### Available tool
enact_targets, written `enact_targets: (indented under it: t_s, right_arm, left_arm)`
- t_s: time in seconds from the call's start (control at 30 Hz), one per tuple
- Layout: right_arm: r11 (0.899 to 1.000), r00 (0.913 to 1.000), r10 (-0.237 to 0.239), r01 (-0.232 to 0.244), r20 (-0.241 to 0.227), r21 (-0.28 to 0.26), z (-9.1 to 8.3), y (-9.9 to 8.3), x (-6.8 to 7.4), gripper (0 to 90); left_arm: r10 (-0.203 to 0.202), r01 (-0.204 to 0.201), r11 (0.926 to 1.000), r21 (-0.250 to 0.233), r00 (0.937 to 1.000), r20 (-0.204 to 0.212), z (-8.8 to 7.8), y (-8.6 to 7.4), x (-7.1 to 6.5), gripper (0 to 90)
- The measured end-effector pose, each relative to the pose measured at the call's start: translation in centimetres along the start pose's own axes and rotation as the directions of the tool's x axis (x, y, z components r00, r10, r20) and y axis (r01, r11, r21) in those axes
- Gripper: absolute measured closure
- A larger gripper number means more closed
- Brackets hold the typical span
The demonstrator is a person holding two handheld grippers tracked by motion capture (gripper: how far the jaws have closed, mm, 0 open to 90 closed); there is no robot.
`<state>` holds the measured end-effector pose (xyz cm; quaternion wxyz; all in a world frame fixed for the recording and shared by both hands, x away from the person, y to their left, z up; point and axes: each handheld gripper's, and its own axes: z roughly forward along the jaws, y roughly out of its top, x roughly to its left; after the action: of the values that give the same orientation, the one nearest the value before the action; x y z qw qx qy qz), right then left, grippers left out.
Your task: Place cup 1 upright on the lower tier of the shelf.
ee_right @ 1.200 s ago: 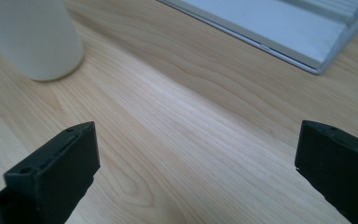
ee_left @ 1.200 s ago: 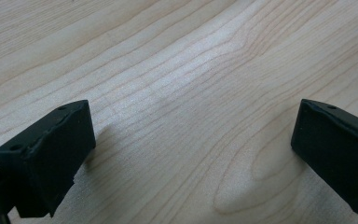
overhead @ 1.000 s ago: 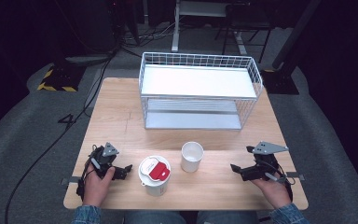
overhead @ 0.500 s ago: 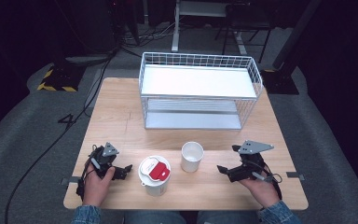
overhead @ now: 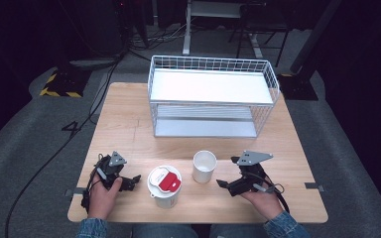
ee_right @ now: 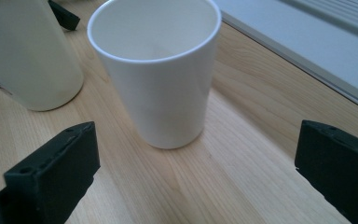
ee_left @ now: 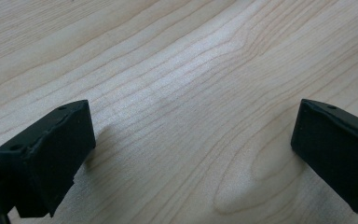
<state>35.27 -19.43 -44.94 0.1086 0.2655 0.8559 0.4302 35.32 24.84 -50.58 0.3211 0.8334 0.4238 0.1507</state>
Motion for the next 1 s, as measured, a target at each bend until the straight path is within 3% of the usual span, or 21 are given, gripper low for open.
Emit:
enact_targets:
  t_s: [0.3,1.0]
  right_arm:
    - [0.999,0.9975,-0.032,0.032,-0.063,0.002,2.9,0.2,1.1,0.1]
    - [1.000,0.9978,0.004,-0.005,-0.066,-0.017,7.0,0.0,0.8,4.4]
  left_arm:
    - [0.003,-0.003,1.0000,0.000,1.0000,0.002,0.0,0.0,0.0,0.2]
    - [0.003,-0.003,1.0000,0.000,1.0000,0.002,0.0,0.0,0.0,0.1]
